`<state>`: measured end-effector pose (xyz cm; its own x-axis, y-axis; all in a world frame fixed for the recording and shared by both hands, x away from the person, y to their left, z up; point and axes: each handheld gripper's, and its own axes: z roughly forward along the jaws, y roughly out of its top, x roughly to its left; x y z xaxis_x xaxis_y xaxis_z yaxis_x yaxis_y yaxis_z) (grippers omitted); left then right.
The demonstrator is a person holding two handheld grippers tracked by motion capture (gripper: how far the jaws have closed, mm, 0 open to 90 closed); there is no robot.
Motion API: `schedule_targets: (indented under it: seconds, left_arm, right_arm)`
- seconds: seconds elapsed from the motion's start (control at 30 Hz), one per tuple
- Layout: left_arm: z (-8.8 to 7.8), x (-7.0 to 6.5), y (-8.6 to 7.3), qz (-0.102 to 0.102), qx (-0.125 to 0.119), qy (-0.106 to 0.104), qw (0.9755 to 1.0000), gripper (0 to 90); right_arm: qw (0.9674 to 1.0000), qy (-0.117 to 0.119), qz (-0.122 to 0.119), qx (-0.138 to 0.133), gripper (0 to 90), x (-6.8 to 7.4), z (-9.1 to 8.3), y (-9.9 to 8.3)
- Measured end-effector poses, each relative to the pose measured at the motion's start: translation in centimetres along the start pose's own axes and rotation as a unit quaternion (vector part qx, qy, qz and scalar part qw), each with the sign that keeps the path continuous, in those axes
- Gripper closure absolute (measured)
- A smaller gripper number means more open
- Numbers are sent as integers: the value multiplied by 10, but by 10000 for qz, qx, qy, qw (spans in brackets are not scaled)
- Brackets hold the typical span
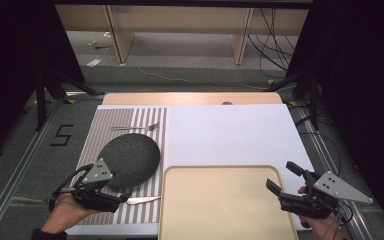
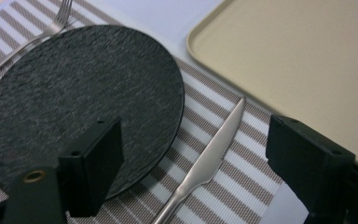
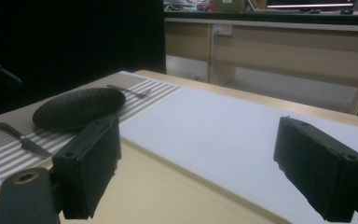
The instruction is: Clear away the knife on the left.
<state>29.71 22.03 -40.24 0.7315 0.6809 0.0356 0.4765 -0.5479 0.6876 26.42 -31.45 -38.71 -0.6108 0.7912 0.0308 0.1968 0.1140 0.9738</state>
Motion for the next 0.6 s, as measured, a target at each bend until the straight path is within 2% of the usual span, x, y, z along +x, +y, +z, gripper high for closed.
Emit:
schedule_targets:
  seconds: [0.17,0.27,0.33,0.4,0.47,0.6]
  left_arm:
    - [3,6,-8,24,371,-31,9993,193]
    - [8,9,-12,69,676,-57,9977,194]
    - [12,10,-14,110,901,-92,9958,195]
    - [17,11,-17,204,1213,-137,9923,199]
    - [18,11,-17,237,1276,-125,9915,201]
    - [26,10,-19,309,1613,-180,9863,215]
  right_arm:
    - [10000,8,23,4,156,1,0,-1]
    - [10000,3,-14,-3,156,1,1,-1]
    - [10000,8,-16,-2,156,1,1,-1]
    - [10000,7,7,31,156,1,1,-1]
    - [10000,10,-25,37,156,1,2,-1]
    - [10000,10,7,37,156,1,1,-1]
